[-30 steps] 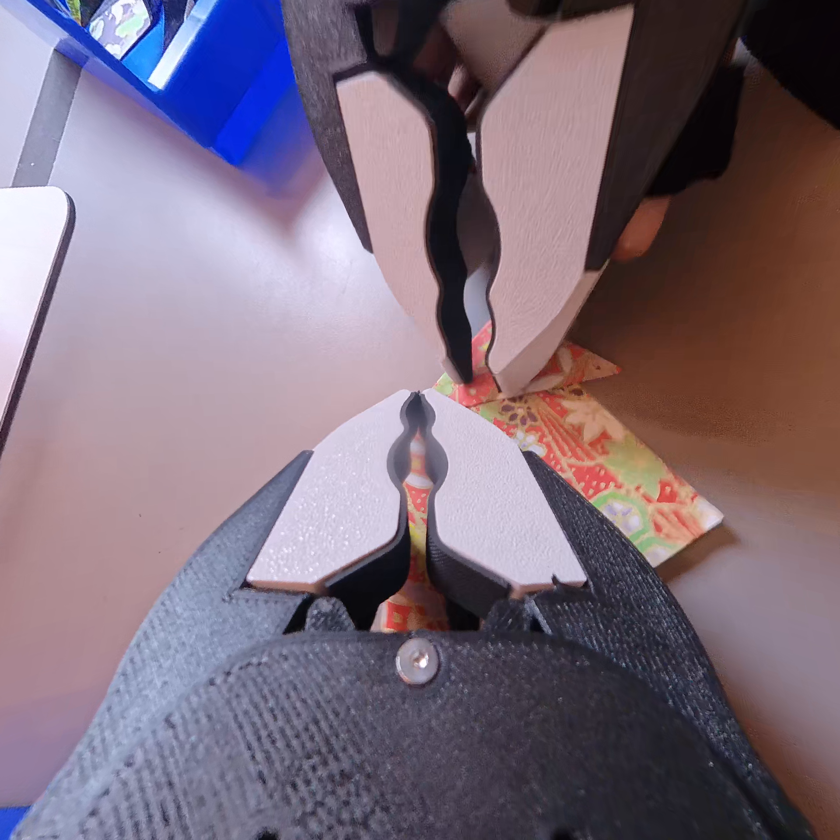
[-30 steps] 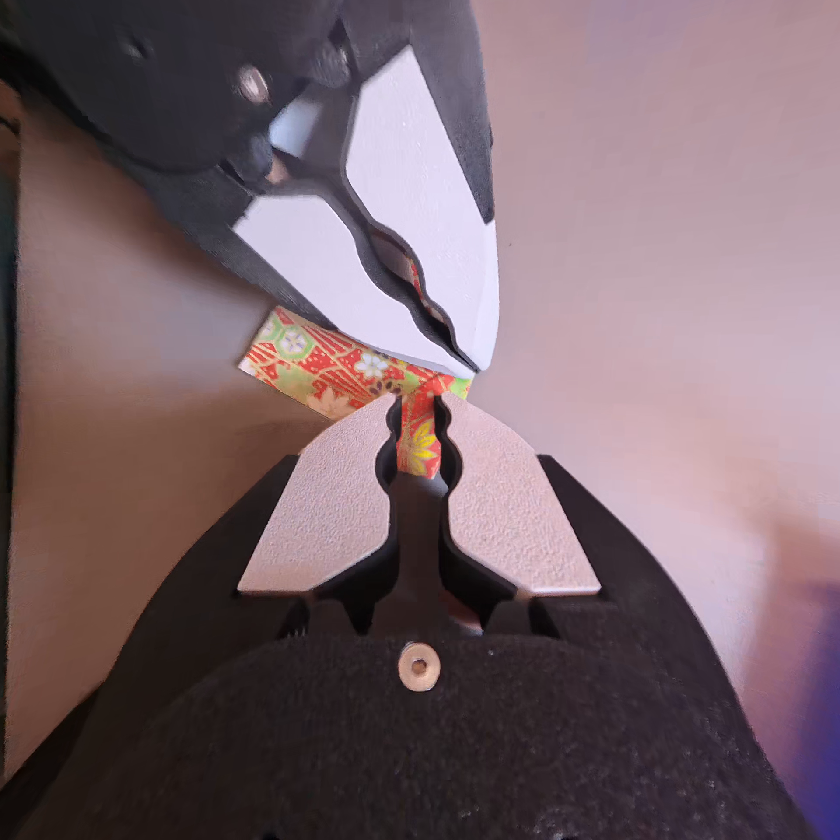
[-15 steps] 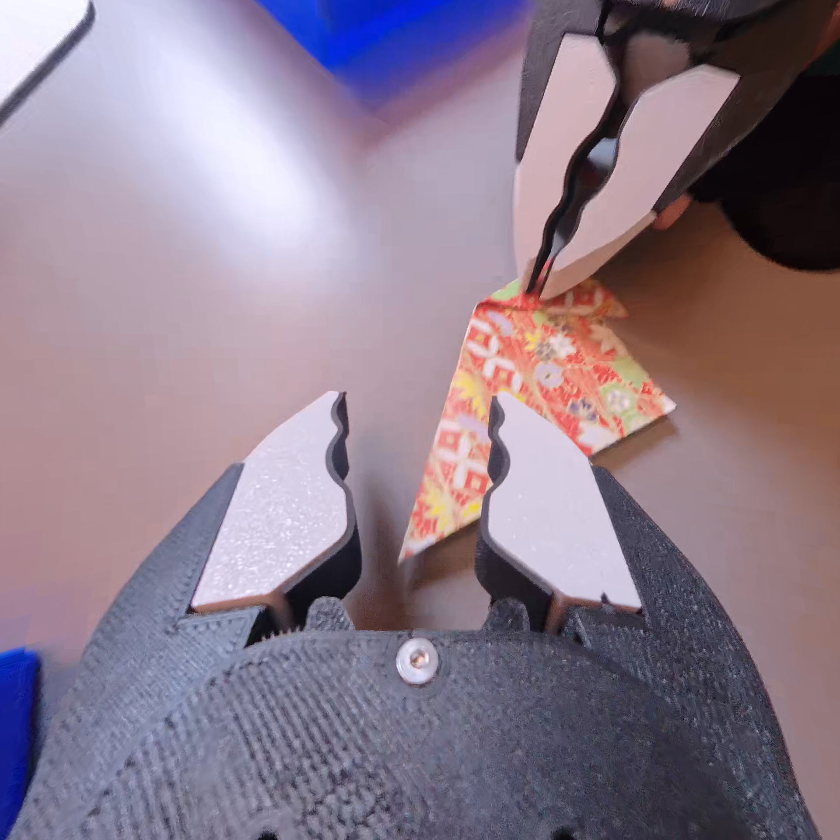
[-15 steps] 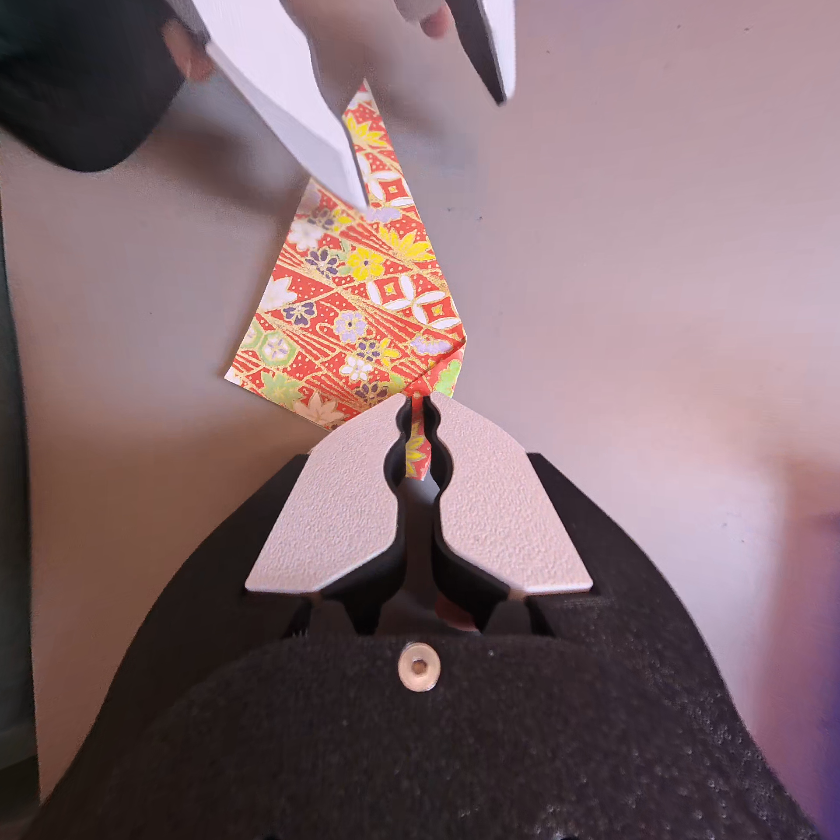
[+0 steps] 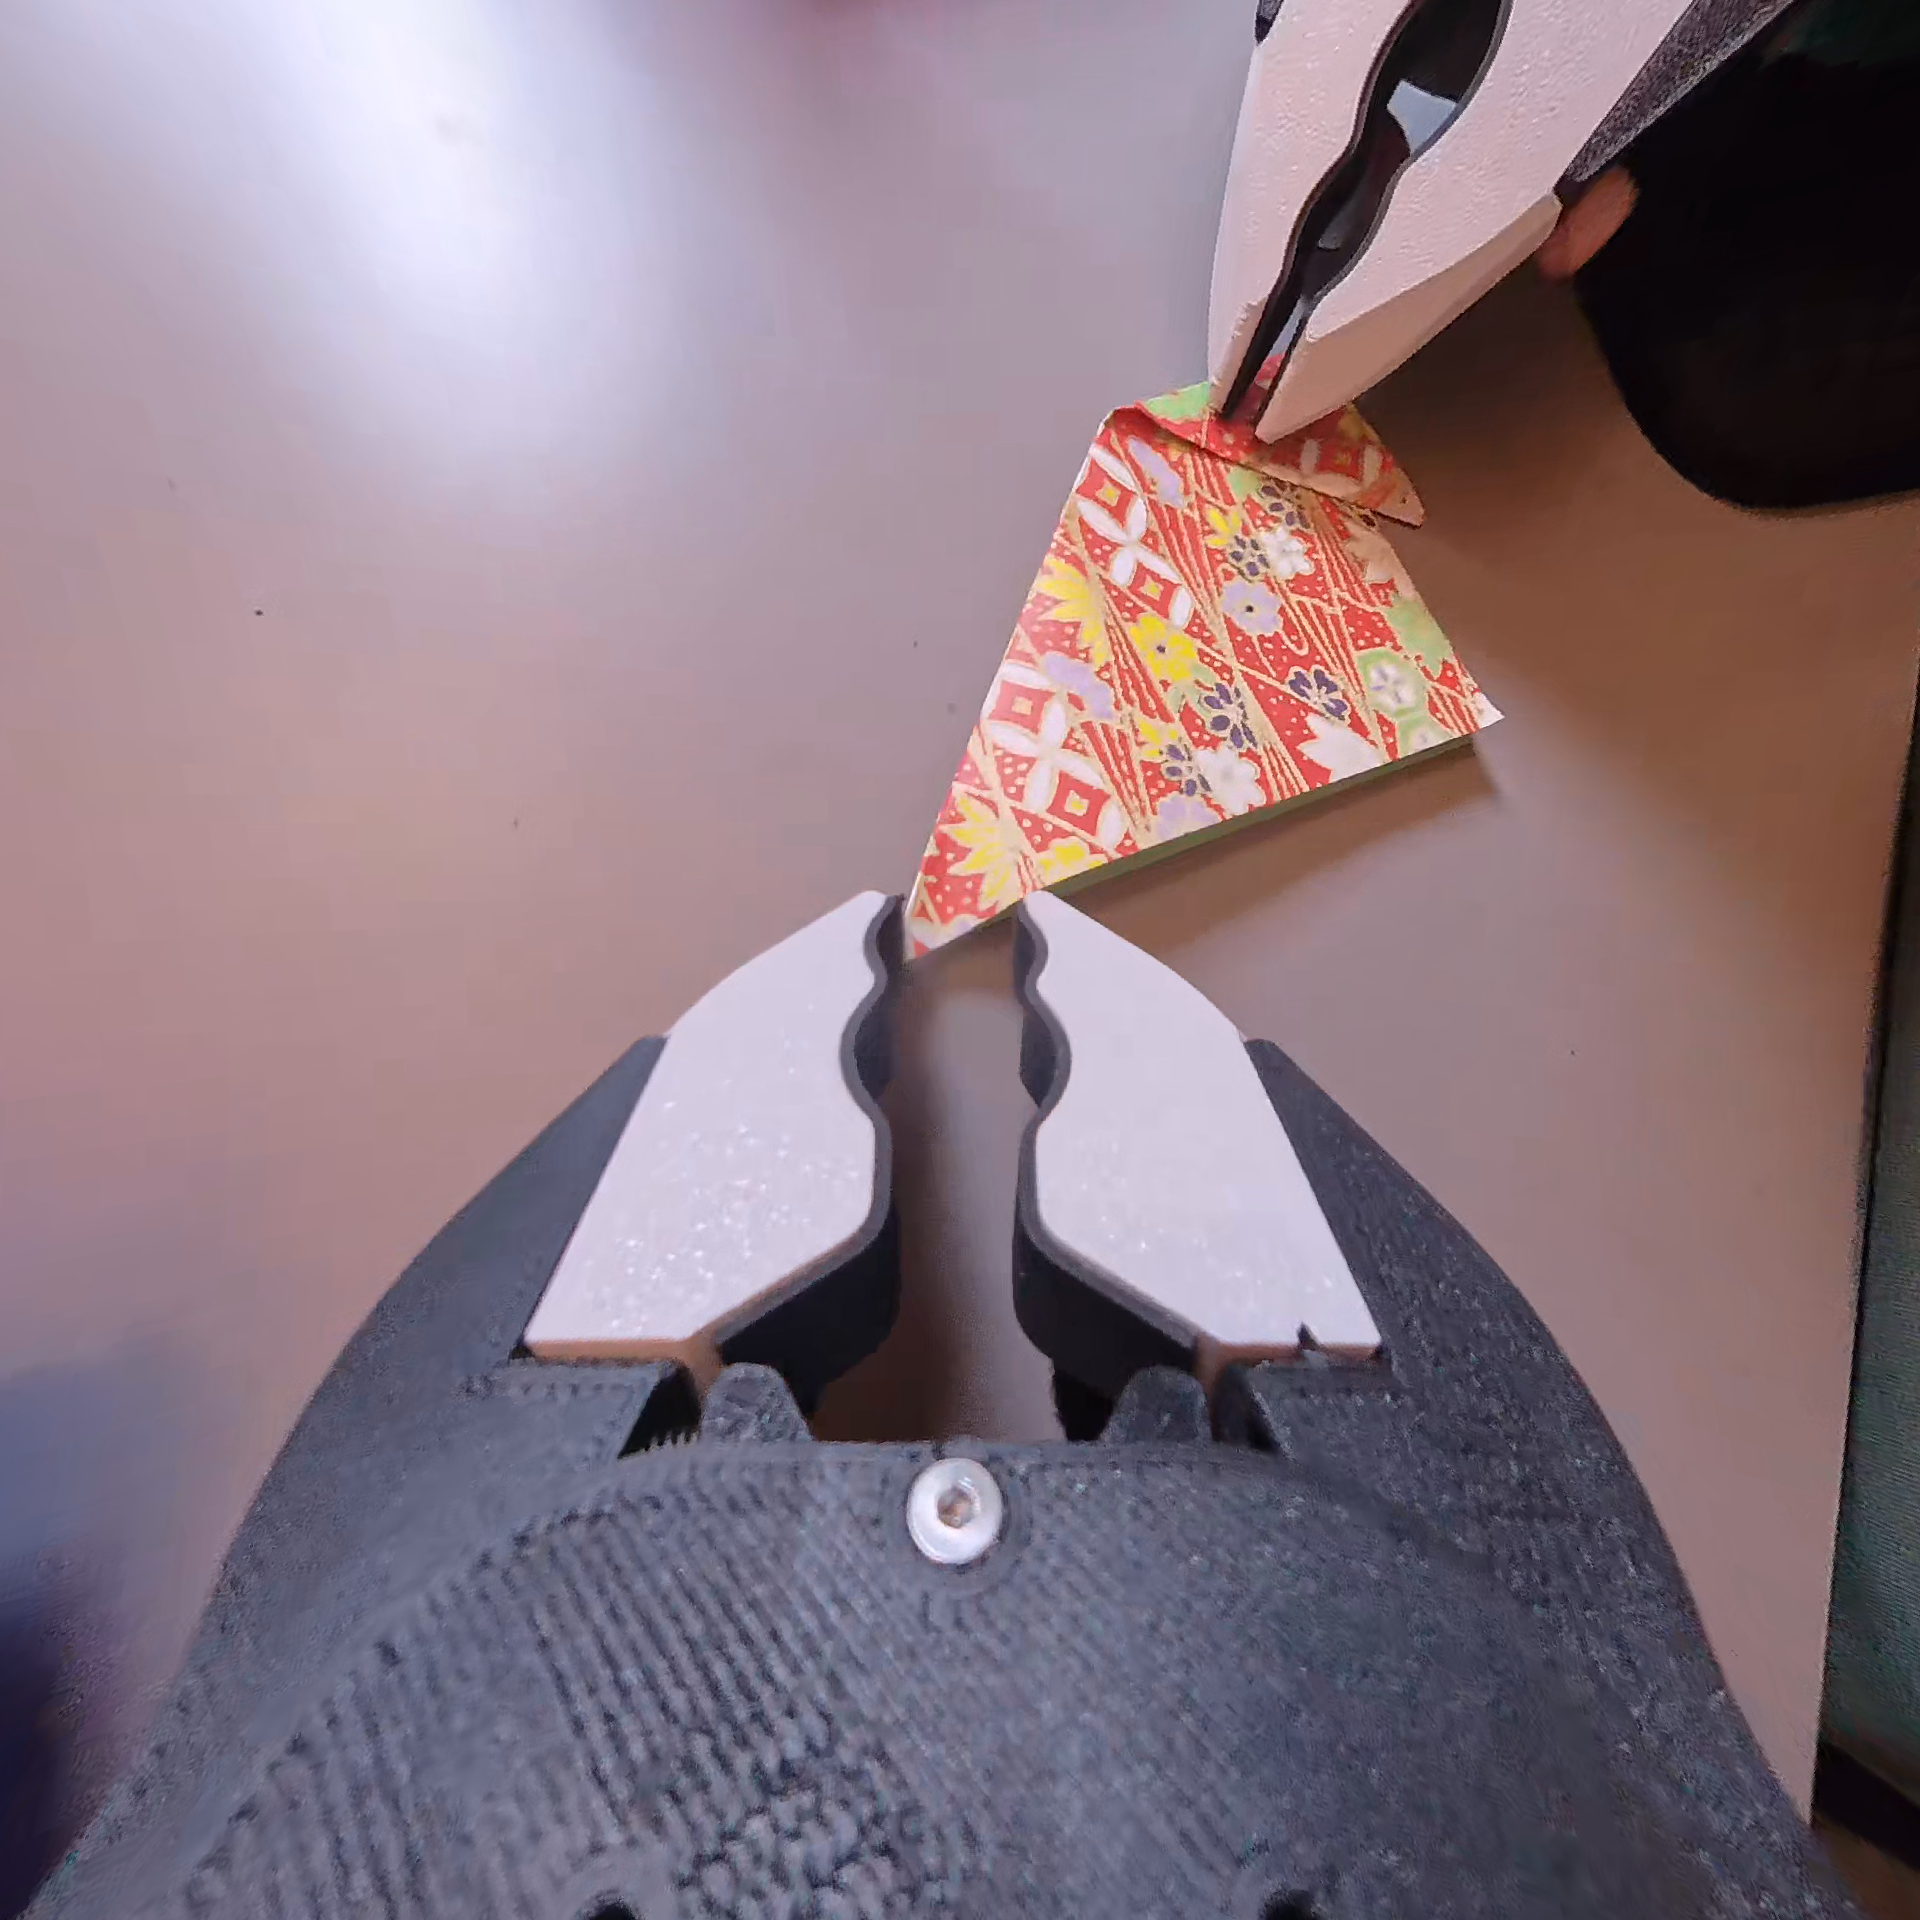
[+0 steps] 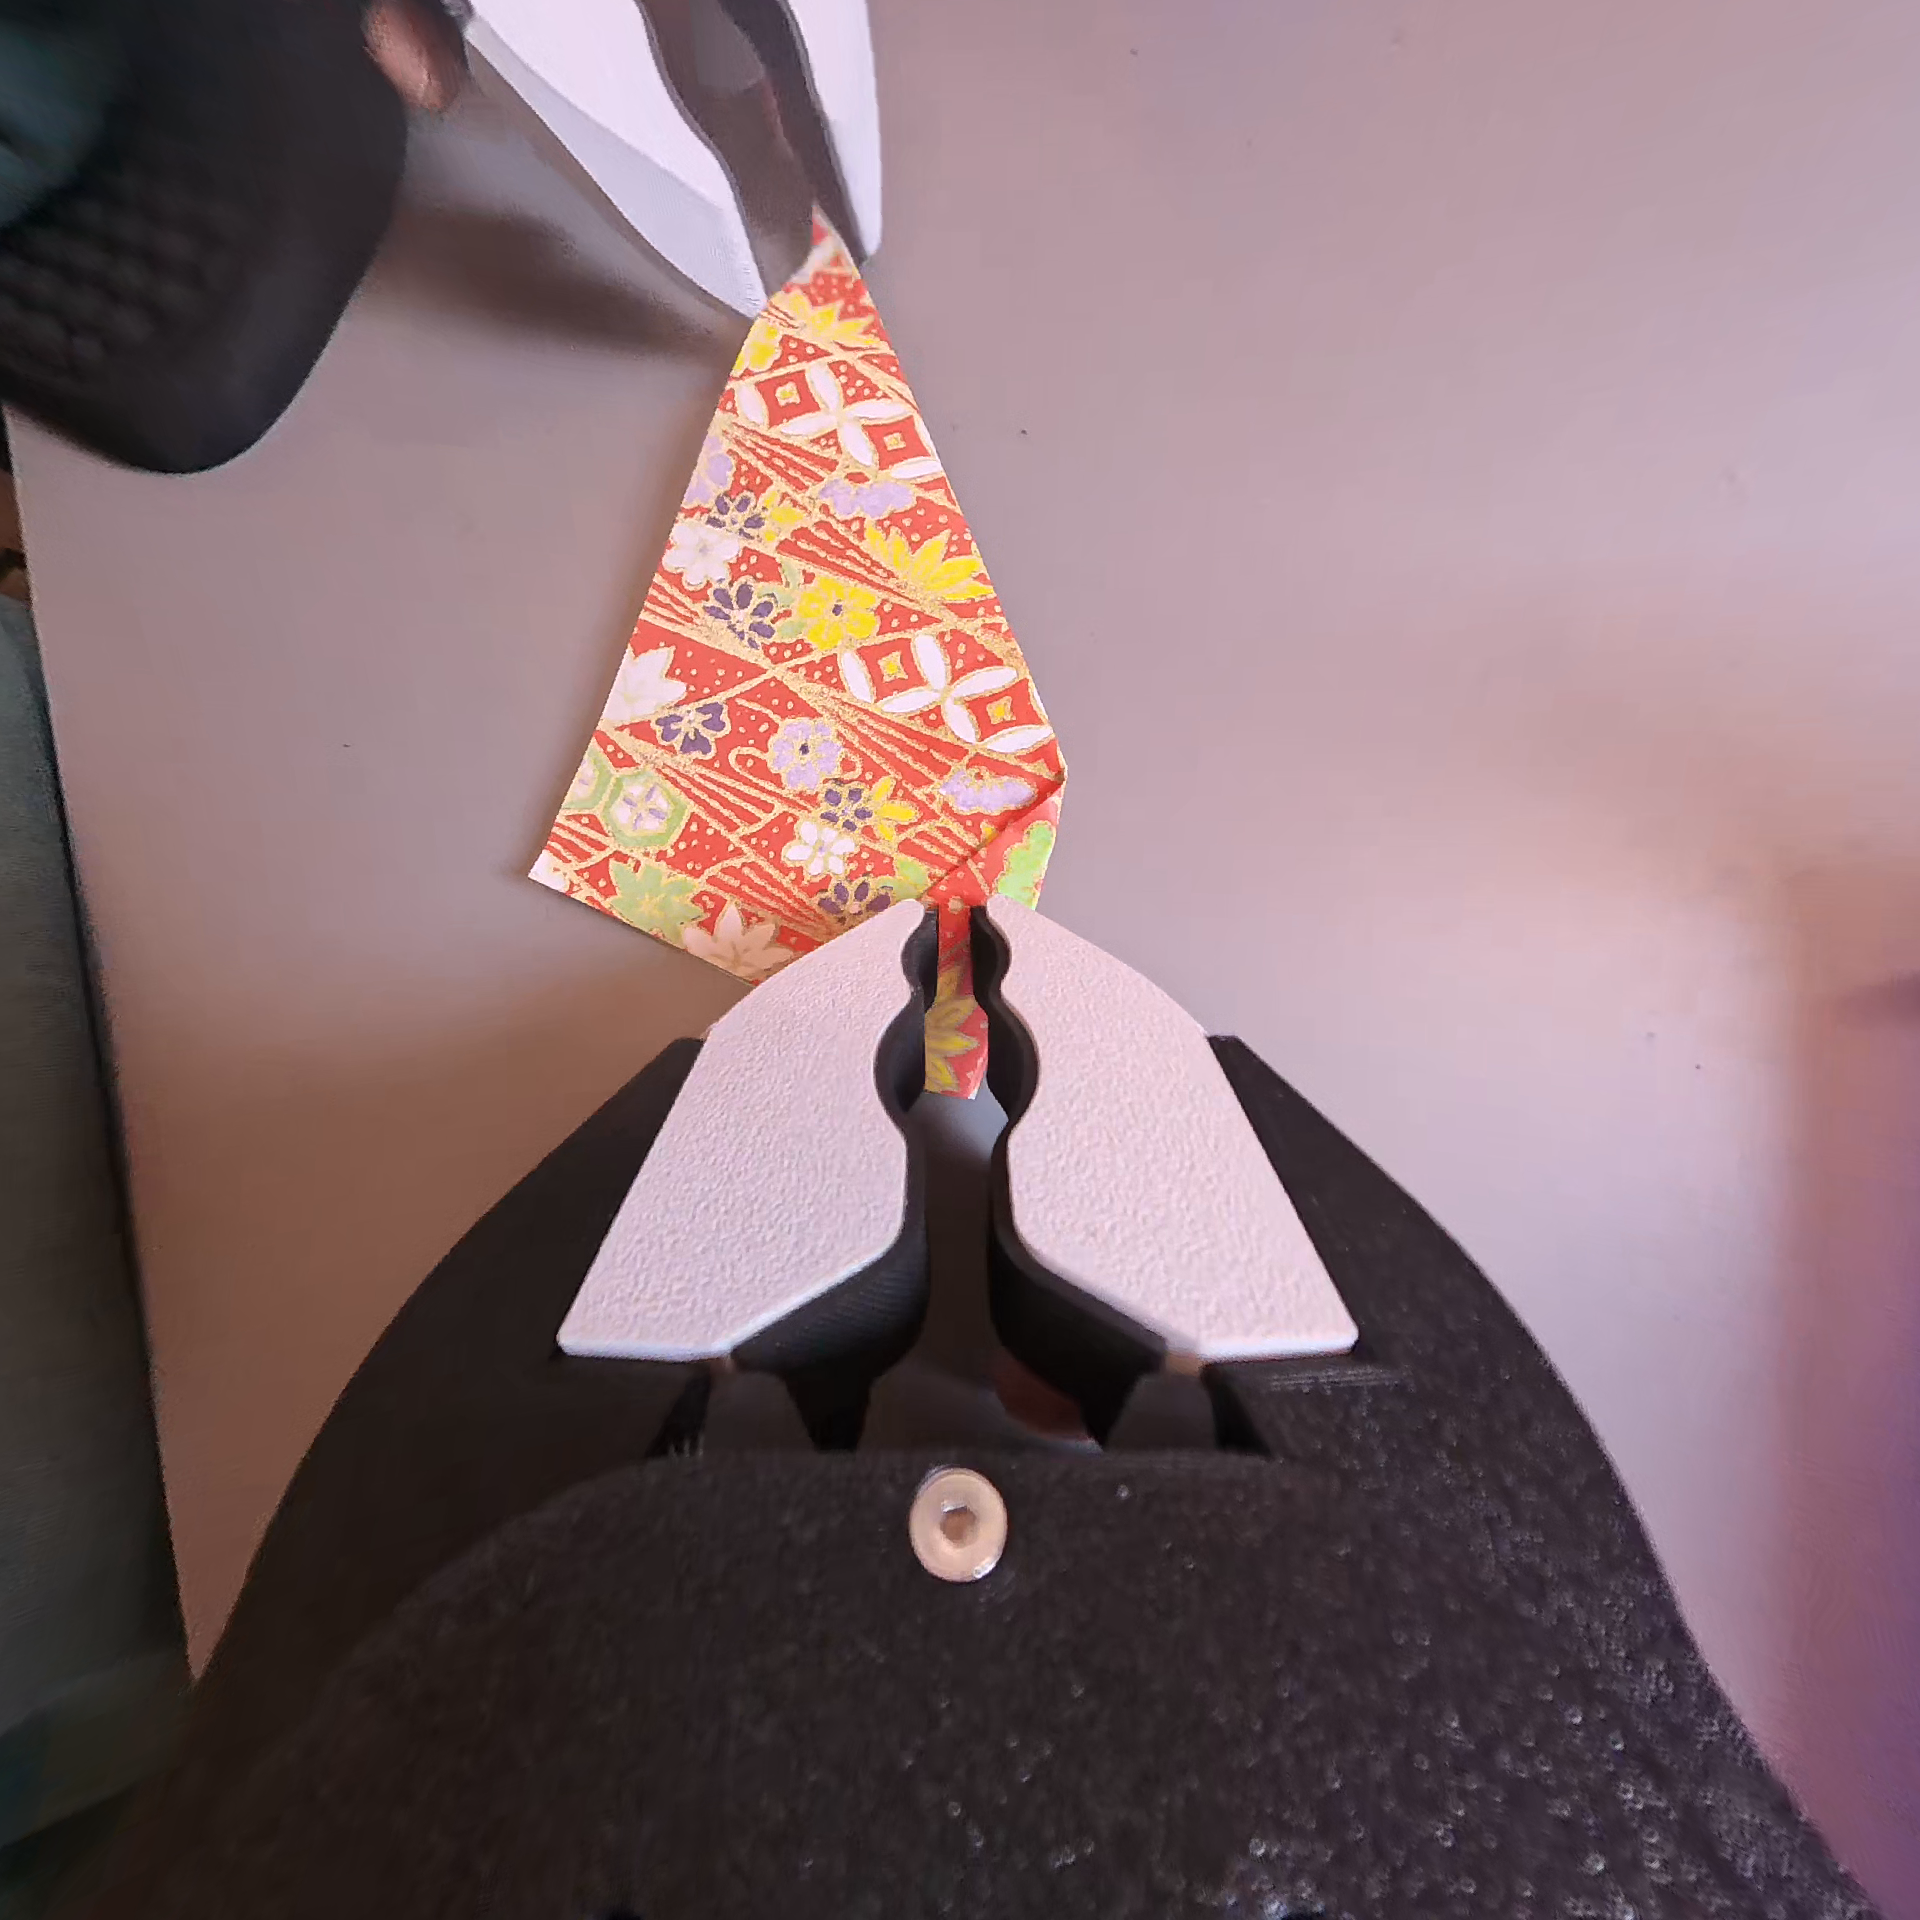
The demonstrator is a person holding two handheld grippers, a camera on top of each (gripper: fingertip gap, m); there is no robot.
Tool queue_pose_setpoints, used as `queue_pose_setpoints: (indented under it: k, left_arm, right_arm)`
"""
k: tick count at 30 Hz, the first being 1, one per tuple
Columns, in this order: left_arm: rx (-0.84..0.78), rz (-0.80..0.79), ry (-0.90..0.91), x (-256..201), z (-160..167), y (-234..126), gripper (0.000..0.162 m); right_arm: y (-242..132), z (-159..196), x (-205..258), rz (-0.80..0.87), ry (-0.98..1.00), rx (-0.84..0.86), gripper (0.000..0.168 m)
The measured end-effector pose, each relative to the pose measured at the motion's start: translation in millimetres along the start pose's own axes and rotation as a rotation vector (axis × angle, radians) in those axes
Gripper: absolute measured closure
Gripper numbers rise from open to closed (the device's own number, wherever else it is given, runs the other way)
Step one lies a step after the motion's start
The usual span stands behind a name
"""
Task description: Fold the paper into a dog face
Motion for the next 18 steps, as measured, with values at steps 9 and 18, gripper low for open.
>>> queue_pose_setpoints:
  k: [9, 18]
  left_arm:
    - [-0.096, 0.004, -0.018, 6, -1, -4, 0.159]
    - [-0.131, 0.071, 0.006, 5, 0, -5, 0.159]
  right_arm:
    - [-2, 0, 2, -0.021, 0.004, 0.013, 0.152]
    - [-13, -7, 8, -0.140, -0.124, -0.025, 0.144]
Point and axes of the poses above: each gripper's, where its closed fingertips meet, y out along the fingers, z out of its underside, x = y × z across the jaws, the point moved 10 cm from there along -y, back along the fingers, and after that the axes turned 8 degrees about y, right-handed, at the moved point
